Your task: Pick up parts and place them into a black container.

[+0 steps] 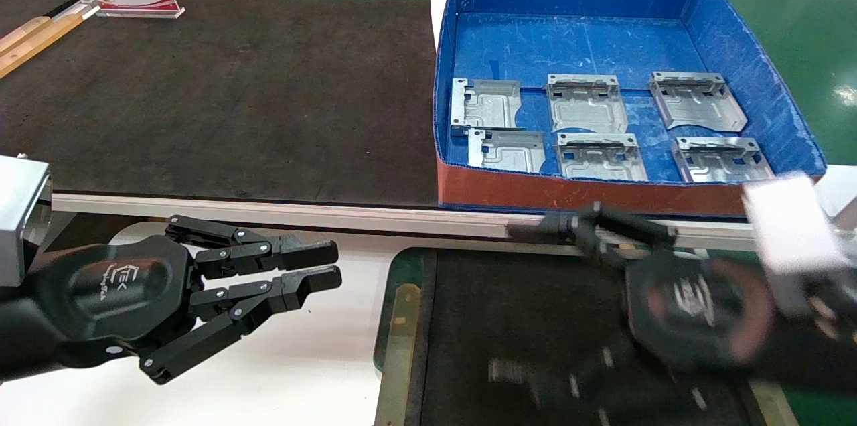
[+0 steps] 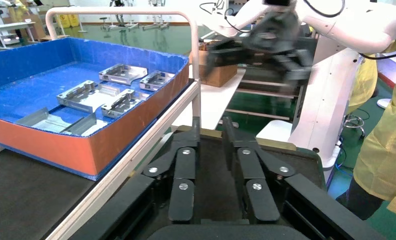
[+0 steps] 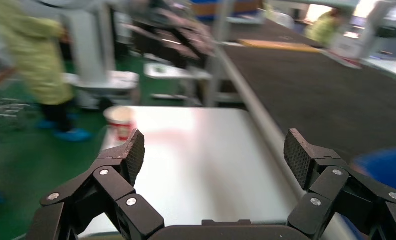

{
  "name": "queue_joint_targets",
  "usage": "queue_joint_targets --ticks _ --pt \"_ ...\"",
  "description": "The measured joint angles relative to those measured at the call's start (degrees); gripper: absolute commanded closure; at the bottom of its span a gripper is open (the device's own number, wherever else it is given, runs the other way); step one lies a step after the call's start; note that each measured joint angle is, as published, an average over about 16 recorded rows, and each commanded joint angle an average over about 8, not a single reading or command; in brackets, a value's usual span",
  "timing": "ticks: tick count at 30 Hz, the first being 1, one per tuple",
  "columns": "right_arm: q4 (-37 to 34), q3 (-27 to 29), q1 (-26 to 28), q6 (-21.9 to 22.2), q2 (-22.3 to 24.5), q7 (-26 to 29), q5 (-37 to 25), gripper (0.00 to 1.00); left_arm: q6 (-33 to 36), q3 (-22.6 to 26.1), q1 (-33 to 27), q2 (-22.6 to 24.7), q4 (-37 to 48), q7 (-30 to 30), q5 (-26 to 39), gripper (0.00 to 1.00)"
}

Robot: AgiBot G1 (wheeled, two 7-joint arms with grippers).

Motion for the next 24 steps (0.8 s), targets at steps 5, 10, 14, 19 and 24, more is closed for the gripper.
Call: queue_joint_targets --ticks 5,10,14,19,24 --pt "-6.5 -1.0 4.5 3.8 -2.0 -0.8 -4.8 0.0 0.0 0.0 0.0 0.0 0.0 0.0 0.0 0.0" --pt "-16.9 -2.0 10.7 7.3 -4.5 -2.4 -9.5 0.0 0.0 0.0 0.0 0.0 0.0 0.0 0.0 0.0" --pt "-26.4 -2.7 16.0 9.3 -6.6 -4.4 -12.7 0.0 0.0 0.0 0.0 0.0 0.0 0.0 0.0 0.0" --pt "-38.5 -3.6 22.0 12.1 -9.1 -7.4 -15.8 0.0 0.0 0.0 0.0 0.0 0.0 0.0 0.0 0.0" --pt "-49.2 -4.2 27.0 15.7 -11.6 -9.4 -18.0 0.0 0.0 0.0 0.0 0.0 0.0 0.0 0.0 0.0"
